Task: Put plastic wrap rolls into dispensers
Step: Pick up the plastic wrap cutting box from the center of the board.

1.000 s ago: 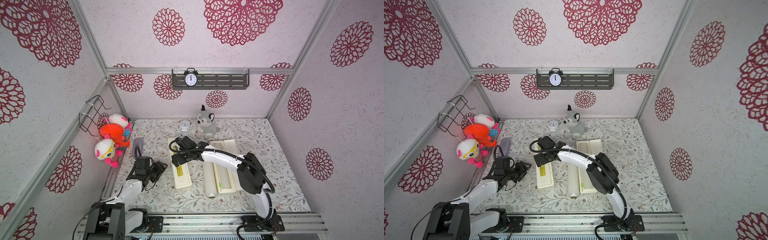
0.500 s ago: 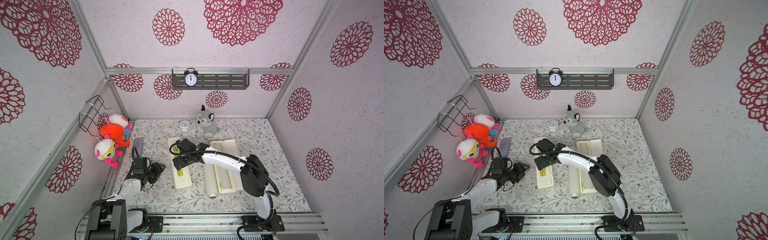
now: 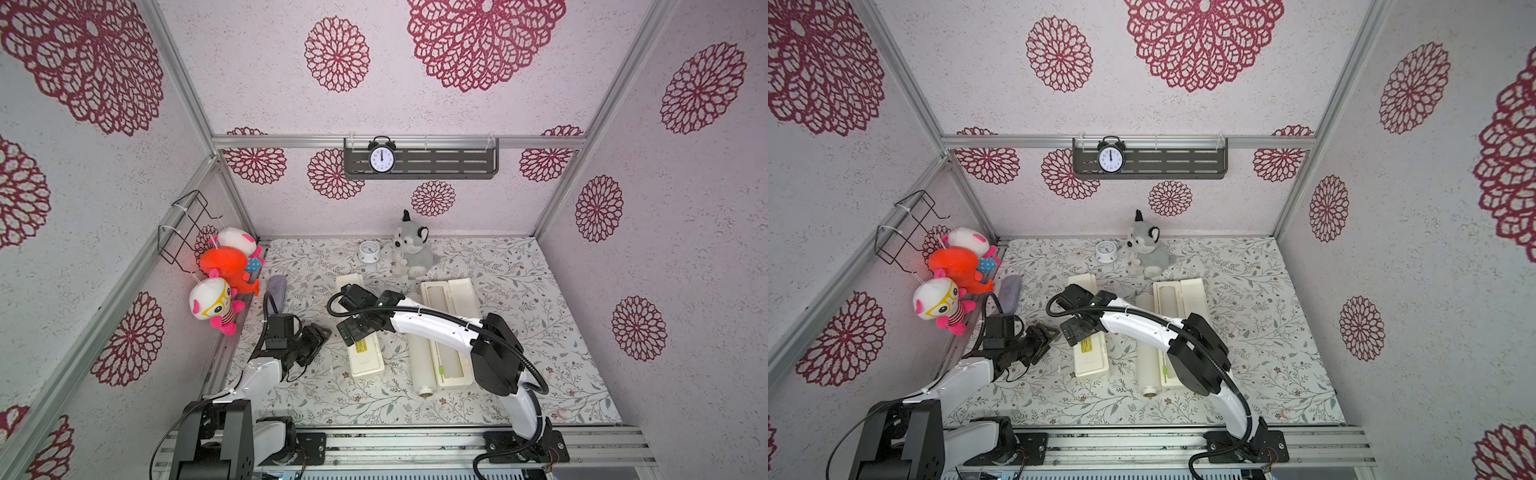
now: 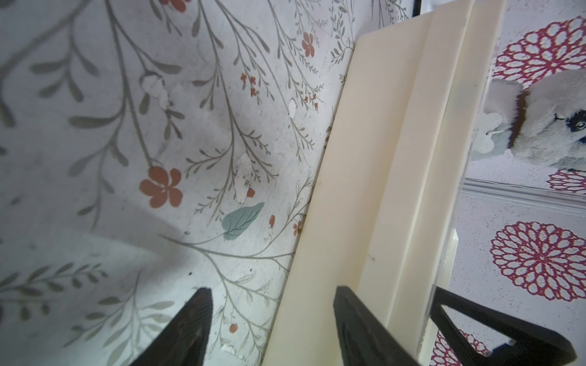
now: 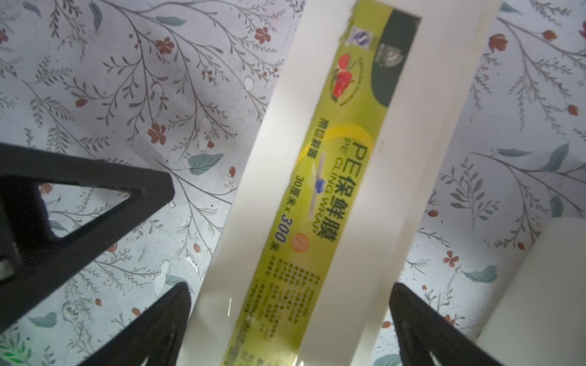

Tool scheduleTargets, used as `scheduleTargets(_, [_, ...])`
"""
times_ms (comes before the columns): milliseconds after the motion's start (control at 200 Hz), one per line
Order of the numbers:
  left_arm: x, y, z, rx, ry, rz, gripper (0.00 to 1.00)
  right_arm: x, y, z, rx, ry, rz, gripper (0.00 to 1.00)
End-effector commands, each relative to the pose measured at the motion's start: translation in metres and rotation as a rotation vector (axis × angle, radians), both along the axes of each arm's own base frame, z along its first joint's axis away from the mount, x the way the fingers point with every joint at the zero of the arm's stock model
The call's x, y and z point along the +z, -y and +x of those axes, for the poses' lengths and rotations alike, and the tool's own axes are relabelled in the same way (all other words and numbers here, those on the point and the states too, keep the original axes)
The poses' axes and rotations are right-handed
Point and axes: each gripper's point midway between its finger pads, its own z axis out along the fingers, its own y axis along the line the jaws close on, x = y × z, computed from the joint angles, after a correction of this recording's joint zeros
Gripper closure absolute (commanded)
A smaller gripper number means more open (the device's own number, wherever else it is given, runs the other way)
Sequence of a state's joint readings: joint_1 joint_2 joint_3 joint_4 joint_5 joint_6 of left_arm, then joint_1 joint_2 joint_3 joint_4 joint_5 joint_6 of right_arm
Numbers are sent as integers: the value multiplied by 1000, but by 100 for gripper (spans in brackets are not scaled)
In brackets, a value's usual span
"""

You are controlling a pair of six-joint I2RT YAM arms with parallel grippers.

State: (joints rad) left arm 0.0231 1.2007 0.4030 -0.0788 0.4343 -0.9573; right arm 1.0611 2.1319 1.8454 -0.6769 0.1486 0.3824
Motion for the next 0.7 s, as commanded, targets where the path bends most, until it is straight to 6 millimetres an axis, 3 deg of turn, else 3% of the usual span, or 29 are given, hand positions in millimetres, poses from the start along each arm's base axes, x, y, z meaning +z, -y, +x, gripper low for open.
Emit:
scheduleTargets(0, [11, -4, 6, 7, 63, 4, 35, -6, 9, 0, -9, 6, -47, 1])
scheduleTargets(205, [15, -10, 5, 33, 80, 15, 34, -6, 18, 12, -167, 7, -25, 1])
scheduleTargets(350, [15, -8, 5, 32, 95, 4, 34, -21, 13, 9, -207, -54, -32, 1])
scheduleTargets(545, [17, -8, 4, 34, 110, 1, 34, -46, 24, 5, -263, -116, -99, 1])
scheduleTargets(696, [18, -9, 5, 45, 120, -3, 34, -52, 26, 7, -294, -127, -114, 1])
